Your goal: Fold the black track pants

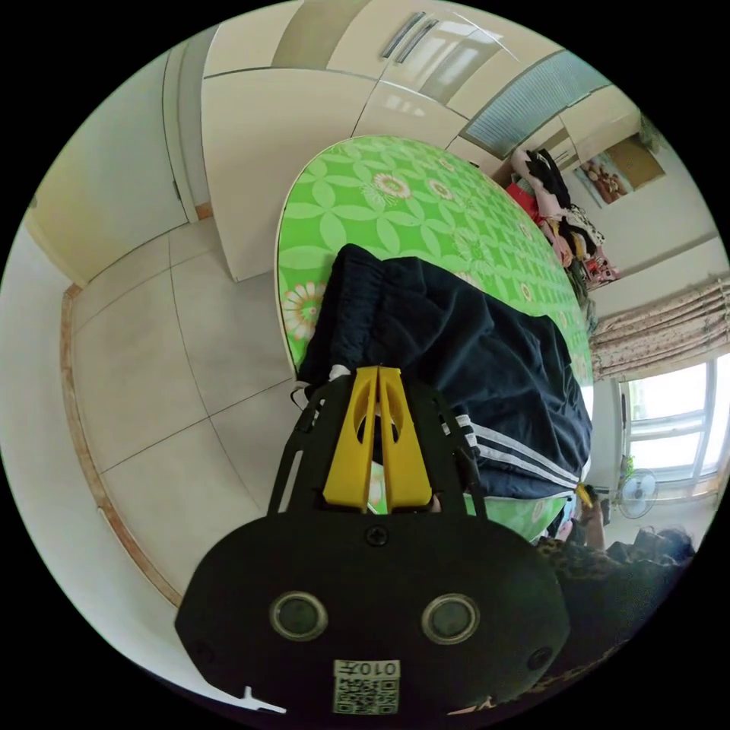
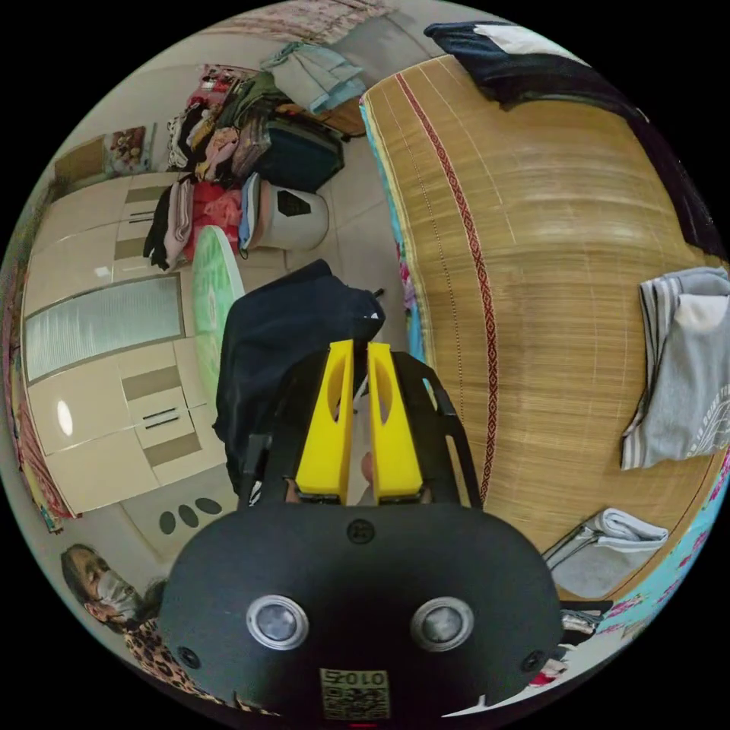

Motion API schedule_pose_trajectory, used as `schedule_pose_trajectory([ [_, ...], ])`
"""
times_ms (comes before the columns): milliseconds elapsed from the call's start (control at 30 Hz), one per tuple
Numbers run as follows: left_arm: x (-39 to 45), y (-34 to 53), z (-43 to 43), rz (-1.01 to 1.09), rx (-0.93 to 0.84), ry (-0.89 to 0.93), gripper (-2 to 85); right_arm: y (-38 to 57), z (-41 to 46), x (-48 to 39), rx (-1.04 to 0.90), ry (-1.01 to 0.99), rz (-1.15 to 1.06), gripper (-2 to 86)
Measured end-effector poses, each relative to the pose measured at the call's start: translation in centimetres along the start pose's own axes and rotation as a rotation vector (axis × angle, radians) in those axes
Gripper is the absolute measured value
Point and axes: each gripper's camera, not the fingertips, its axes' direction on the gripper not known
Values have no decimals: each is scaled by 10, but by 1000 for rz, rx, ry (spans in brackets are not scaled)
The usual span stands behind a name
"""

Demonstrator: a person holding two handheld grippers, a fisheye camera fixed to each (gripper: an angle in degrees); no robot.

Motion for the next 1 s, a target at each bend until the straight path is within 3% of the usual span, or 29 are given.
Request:
schedule_pose_trajectory([
  [133,12,13,-2,11,20,-65,-4,-17,-18,8,3,49,-49,36],
  [267,7,33,-8,-44,63,-11,-3,-41,29,61,-242,37,5,40],
  [433,26,90,-63,7,282,36,-3,-58,44,102,-181,76,-67,48],
  [533,37,149,-78,9,389,124,-2,-66,38,84,-85,56,-333,50],
  [633,41,216,-66,-82,490,258,-2,-42,47,39,-116,-170,-774,55],
  [700,35,262,-41,-190,569,454,-1,-14,62,18,-185,-269,-916,58],
  [800,28,280,-7,-324,468,674,-1,58,87,-24,-331,-392,-1146,62],
  [867,37,290,-10,-332,502,676,-1,128,114,-56,-400,-342,-1372,63],
  [1000,61,306,-20,-355,492,541,-1,227,168,-88,-448,-246,-1542,60],
])
